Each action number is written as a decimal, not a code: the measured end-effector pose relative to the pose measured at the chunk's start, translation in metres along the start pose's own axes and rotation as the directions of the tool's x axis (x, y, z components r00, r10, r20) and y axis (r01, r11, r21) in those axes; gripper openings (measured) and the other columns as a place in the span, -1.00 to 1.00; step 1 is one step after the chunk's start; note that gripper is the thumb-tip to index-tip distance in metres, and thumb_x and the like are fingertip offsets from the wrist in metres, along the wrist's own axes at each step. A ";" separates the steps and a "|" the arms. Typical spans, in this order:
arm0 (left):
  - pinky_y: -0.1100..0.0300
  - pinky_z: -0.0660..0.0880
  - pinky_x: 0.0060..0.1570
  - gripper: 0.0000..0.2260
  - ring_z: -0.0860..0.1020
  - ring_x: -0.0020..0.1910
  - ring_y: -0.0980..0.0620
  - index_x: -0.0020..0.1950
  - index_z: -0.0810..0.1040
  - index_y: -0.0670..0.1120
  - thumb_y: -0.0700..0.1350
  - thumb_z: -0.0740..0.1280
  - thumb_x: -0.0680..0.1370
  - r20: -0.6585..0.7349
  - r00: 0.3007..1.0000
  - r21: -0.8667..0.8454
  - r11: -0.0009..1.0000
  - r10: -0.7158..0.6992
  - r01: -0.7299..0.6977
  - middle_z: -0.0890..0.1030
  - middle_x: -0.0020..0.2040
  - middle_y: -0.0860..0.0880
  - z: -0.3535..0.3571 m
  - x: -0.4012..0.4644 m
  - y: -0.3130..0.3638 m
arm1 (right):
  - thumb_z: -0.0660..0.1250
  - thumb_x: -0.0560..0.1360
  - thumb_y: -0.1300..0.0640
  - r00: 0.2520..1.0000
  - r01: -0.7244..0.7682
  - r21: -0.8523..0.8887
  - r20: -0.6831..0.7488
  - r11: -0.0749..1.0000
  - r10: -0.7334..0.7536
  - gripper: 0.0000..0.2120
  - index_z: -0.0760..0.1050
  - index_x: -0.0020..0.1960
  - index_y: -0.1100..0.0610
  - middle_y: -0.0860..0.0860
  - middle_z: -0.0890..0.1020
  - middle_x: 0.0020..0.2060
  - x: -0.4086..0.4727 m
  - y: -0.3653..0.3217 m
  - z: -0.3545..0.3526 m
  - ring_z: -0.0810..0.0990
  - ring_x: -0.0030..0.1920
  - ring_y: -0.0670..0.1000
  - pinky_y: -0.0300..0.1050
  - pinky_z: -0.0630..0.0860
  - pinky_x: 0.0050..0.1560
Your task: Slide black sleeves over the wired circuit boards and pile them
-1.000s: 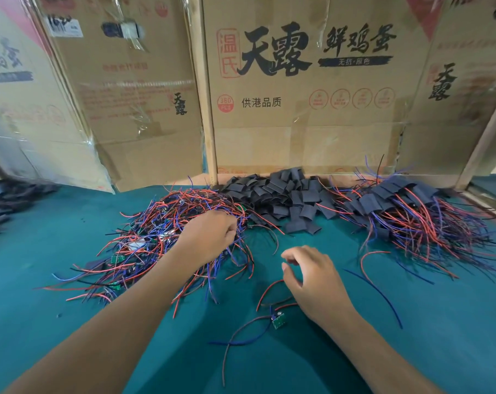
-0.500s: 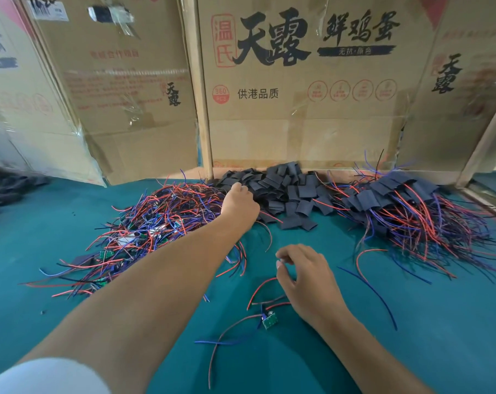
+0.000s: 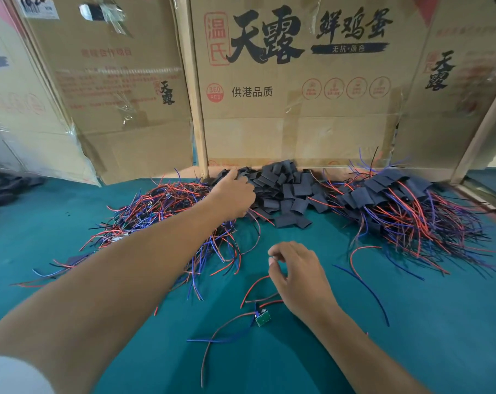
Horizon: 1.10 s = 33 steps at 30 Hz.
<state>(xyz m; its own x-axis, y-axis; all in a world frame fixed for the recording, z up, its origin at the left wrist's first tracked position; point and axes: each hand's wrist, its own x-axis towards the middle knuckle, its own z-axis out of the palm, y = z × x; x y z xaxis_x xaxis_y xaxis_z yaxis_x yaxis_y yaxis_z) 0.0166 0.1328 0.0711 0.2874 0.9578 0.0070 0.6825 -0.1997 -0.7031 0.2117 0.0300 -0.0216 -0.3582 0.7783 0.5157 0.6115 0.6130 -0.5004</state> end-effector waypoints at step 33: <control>0.17 0.52 -0.13 -0.89 0.64 -0.08 -0.01 -0.22 0.63 -0.03 -0.19 0.40 0.49 0.162 0.984 -0.525 -0.851 -0.076 0.021 0.69 0.05 -0.17 -0.005 -0.121 0.068 | 0.23 0.60 0.06 0.975 0.108 0.236 -0.214 0.966 -0.056 -0.84 0.55 -0.05 0.10 -0.12 0.56 -0.20 0.005 -0.003 -0.013 0.52 -0.16 -0.05 0.03 0.49 -0.06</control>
<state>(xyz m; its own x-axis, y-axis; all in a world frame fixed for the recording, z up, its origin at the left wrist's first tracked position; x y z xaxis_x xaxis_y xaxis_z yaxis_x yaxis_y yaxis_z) 0.0309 0.0022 0.0260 0.1218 0.9910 -0.0547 -0.2216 0.0809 0.9718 0.2168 0.0302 -0.0085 -0.2329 0.6953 0.6799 0.3851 0.7080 -0.5920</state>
